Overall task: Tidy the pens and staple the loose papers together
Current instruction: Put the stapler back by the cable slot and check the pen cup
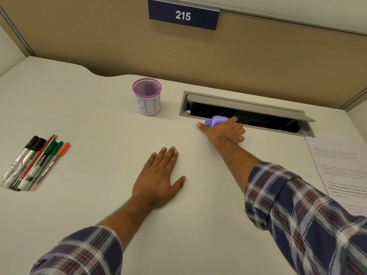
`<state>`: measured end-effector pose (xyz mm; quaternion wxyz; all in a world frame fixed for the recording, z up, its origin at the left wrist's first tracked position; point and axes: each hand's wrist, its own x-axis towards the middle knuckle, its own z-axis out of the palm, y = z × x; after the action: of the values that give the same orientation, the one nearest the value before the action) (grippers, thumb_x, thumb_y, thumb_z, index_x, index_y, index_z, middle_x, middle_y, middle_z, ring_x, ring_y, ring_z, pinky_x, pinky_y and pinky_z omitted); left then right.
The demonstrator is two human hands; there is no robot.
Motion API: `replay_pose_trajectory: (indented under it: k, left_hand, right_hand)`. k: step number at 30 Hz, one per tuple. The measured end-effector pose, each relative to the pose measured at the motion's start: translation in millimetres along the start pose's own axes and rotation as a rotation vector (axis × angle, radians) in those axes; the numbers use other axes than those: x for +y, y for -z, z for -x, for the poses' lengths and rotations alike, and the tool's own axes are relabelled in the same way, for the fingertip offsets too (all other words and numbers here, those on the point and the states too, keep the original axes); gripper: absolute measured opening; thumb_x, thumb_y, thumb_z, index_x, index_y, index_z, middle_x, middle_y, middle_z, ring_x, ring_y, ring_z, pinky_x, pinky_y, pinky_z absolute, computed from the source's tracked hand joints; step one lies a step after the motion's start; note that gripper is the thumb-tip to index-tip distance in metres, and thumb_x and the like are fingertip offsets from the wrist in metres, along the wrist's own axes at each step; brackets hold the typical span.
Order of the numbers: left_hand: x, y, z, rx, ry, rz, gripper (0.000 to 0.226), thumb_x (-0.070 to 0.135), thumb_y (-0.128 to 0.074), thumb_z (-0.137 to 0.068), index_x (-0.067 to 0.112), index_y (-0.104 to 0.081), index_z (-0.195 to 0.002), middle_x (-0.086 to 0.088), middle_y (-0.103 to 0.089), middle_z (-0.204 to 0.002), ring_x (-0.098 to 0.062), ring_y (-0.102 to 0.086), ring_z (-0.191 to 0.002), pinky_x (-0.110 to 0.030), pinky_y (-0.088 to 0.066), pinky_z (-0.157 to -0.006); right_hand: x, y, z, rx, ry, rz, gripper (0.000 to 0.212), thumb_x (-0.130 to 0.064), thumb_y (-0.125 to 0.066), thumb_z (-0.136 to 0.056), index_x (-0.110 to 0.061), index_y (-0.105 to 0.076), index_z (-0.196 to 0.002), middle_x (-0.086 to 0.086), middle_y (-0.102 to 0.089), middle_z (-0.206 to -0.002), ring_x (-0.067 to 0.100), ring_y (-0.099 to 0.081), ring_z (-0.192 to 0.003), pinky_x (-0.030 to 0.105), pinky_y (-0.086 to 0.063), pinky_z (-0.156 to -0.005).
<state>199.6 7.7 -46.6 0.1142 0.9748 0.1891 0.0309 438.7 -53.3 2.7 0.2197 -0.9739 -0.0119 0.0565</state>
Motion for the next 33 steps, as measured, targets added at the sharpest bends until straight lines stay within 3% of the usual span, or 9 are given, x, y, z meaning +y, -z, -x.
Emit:
replay_pose_trajectory:
  k: [3,7,11,13,17,20,26,33]
  left_hand:
    - [-0.2,0.5,-0.2,-0.003,0.000,-0.008,0.077,0.064,-0.015,-0.095,0.023,0.004,-0.158,0.010,0.010,-0.166,-0.009,0.013,-0.152,-0.036,0.000,-0.125]
    - [0.4,1.3,-0.2,0.001,-0.001,-0.009,0.078,0.064,-0.015,-0.095,0.022,0.002,-0.158,0.009,0.008,-0.166,-0.010,0.010,-0.152,-0.036,0.000,-0.125]
    - [0.2,2.4,-0.4,-0.005,-0.003,-0.013,0.078,0.064,-0.014,-0.094,0.022,0.002,-0.158,0.008,0.007,-0.166,-0.011,0.009,-0.153,-0.036,0.001,-0.125]
    - [0.2,2.5,-0.5,-0.009,-0.003,-0.016,0.078,0.064,-0.015,-0.094,0.022,0.002,-0.158,0.008,0.007,-0.166,-0.011,0.009,-0.153,-0.035,0.002,-0.125]
    - [0.6,1.6,0.4,-0.007,-0.006,-0.019,0.078,0.064,-0.015,-0.095,0.021,0.001,-0.158,0.007,0.005,-0.167,-0.012,0.007,-0.153,-0.035,0.001,-0.125]
    - [0.2,1.5,0.6,-0.007,-0.004,-0.008,0.078,0.064,-0.016,-0.094,0.021,0.000,-0.158,0.007,0.003,-0.167,-0.012,0.006,-0.153,-0.035,0.001,-0.125]
    - [0.8,1.9,0.6,-0.004,-0.004,-0.006,0.078,0.064,-0.016,-0.095,0.022,0.000,-0.158,0.007,0.003,-0.167,-0.011,0.006,-0.153,-0.035,0.002,-0.125]
    - [0.2,1.6,0.4,-0.004,-0.001,-0.008,0.079,0.065,-0.015,-0.094,0.022,0.000,-0.158,0.007,0.004,-0.167,-0.011,0.007,-0.153,-0.035,0.001,-0.125]
  right_hand:
    - [10.6,4.8,10.6,0.003,0.013,-0.063,0.129,-0.085,-0.061,-0.057,-0.008,-0.016,-0.150,0.018,-0.039,-0.144,0.035,-0.039,-0.130,0.049,-0.035,-0.103]
    - [45.9,12.0,47.7,0.223,0.258,-0.089,0.087,-0.068,-0.060,-0.077,-0.013,-0.038,-0.141,0.013,-0.051,-0.126,0.032,-0.046,-0.115,0.043,-0.039,-0.091]
    - [100.2,19.1,87.7,0.033,0.574,-0.182,0.034,-0.040,-0.063,-0.088,-0.020,-0.063,-0.116,0.004,-0.059,-0.107,0.025,-0.053,-0.102,0.041,-0.043,-0.090]
    - [125.0,24.3,105.9,-0.102,0.681,-0.261,0.020,-0.032,-0.064,-0.088,-0.020,-0.069,-0.104,-0.002,-0.061,-0.097,0.018,-0.056,-0.093,0.039,-0.047,-0.087]
    - [152.0,35.9,136.1,-0.369,0.795,-0.187,0.021,-0.033,-0.060,-0.090,-0.023,-0.072,-0.103,-0.008,-0.059,-0.092,0.011,-0.054,-0.093,0.031,-0.047,-0.085]
    - [158.8,43.3,151.2,-0.461,0.835,-0.111,0.024,-0.035,-0.064,-0.089,-0.025,-0.071,-0.109,-0.012,-0.056,-0.095,0.007,-0.049,-0.096,0.025,-0.043,-0.086]
    - [160.0,42.7,165.8,-0.393,0.827,-0.076,0.028,-0.039,-0.067,-0.085,-0.025,-0.072,-0.110,-0.013,-0.055,-0.094,0.006,-0.047,-0.095,0.020,-0.040,-0.084]
    - [152.6,37.8,167.7,-0.322,0.874,-0.026,0.016,-0.027,-0.058,-0.091,-0.021,-0.072,-0.088,-0.010,-0.059,-0.082,0.012,-0.050,-0.084,0.030,-0.047,-0.074]
